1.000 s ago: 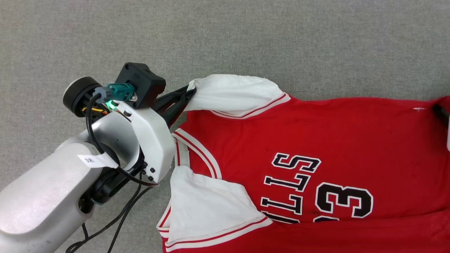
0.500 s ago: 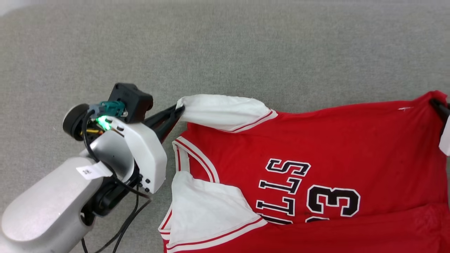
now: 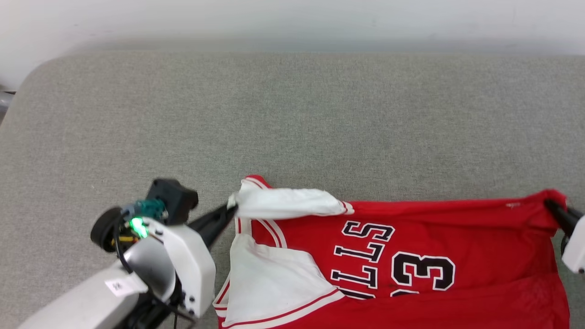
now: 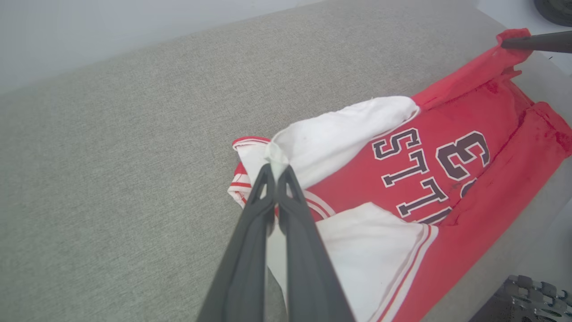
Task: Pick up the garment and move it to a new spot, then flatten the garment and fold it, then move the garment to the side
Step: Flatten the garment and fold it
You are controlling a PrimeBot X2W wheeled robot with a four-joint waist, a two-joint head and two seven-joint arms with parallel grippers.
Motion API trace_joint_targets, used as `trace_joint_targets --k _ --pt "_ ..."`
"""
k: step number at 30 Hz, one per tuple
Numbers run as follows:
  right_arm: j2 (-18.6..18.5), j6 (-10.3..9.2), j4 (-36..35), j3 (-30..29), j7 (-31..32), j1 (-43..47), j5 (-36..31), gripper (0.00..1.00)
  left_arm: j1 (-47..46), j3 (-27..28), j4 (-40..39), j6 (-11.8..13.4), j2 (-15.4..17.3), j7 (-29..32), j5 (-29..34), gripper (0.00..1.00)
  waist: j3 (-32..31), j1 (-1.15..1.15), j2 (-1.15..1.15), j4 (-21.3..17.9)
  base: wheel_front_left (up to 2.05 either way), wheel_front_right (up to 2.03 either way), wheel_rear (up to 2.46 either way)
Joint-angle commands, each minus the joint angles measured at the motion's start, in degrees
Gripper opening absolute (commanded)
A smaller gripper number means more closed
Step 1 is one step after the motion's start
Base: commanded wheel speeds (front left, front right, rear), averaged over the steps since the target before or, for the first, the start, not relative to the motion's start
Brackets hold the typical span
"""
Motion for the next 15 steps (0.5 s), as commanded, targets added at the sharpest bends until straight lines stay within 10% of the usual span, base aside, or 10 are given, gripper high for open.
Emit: trace_joint_targets --k 1,15 --pt "-0.18 -0.08 -0.51 -0.06 0.26 1.21 0.61 0.00 1.09 -0.28 -0.40 0.36 0.25 -0.17 0.07 0.00 -0.44 0.00 0.00 0.16 0.00 0.00 0.00" --pt "-3.54 -0.07 -10.57 1.44 3.68 15.66 6.63 0.00 12.27 -5.81 0.44 0.90 1.77 -0.12 -1.93 0.00 -2.81 0.00 0.00 0.27 0.00 0.00 0.00"
